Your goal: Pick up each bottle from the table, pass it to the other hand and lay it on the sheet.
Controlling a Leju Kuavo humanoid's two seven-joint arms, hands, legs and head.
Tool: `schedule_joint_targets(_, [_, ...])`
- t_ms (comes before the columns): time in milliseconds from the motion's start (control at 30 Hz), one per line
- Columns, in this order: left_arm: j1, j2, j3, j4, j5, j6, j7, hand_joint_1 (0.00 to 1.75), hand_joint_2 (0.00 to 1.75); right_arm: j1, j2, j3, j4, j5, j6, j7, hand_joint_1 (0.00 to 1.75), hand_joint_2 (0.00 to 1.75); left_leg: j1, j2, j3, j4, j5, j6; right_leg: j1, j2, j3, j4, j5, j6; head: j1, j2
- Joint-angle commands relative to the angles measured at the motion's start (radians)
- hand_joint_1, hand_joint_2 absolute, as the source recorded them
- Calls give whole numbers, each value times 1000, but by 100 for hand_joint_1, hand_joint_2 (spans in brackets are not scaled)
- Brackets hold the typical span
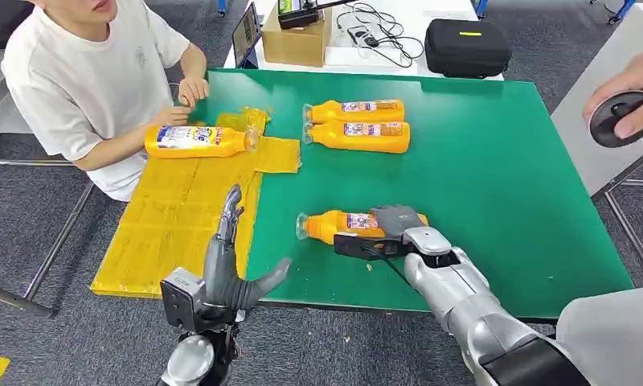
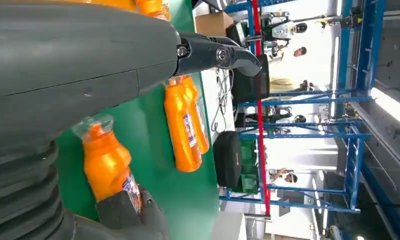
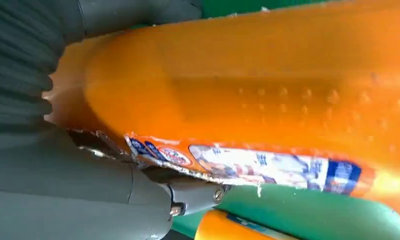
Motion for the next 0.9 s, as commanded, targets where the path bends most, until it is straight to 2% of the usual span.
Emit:
schedule_joint_targets(33, [-37, 26, -20, 59, -24, 14, -3, 0, 175, 9, -20, -3, 63, -80, -30, -65, 175, 175, 1, -2, 4, -1, -1, -1, 1, -3, 5, -1, -1, -2, 0, 0])
schedule_joint_targets(100, [-49, 28, -34, 70, -101, 81, -42, 0, 175, 28, -20, -41, 55, -141, -52, -111, 175, 175, 0, -2, 4, -2, 0, -1, 1, -3, 5, -2, -1, -2, 0, 0])
schedule_joint_targets(200, [-48, 27, -35, 75, -81, 77, -33, 0, 175, 37, -34, -56, 47, -168, -72, -126, 175, 175, 1, -2, 4, -1, 0, -1, 1, -3, 4, -2, -1, -1, 0, 0])
schedule_joint_targets(267, [-43, 33, -34, 74, -64, 70, -32, 0, 175, 53, -36, -108, 33, -243, -67, -182, 175, 175, 0, -1, 4, -1, 0, 0, 1, -2, 4, -2, -1, -1, 0, 0])
schedule_joint_targets(433, [-42, 33, -34, 75, -63, 69, -33, 0, 175, 56, -40, -108, 34, -245, -66, -187, 175, 175, 1, -1, 7, -2, -1, -1, 1, -2, 6, -2, -1, -2, 0, 0])
schedule_joint_targets(533, [-43, 24, -24, 86, -42, 78, -35, 0, 175, 97, -28, -180, -6, -368, -57, -272, 175, 175, 1, -1, 6, -2, 0, -1, 1, -3, 6, -2, -1, -1, 0, 0])
schedule_joint_targets(667, [-1, -16, 3, 66, 83, 65, 8, 0, 175, 206, 45, -308, -165, -569, -174, -355, 175, 175, 1, 1, 9, -2, -1, -1, 2, -1, 8, -3, -1, -2, 0, 0])
schedule_joint_targets(833, [44, -45, -8, 49, 171, 93, 26, 0, 175, 315, 50, -343, -411, -704, -282, -421, 175, 175, 1, 1, 9, -1, -3, -1, 2, -1, 8, -1, -3, -3, 0, 0])
schedule_joint_targets(900, [34, -20, -36, 79, 236, 115, 40, 0, 175, 368, 62, -361, -538, -774, -352, -458, 175, 175, 1, 0, 4, -1, -1, -1, 1, -1, 3, -1, -1, -1, 0, 0])
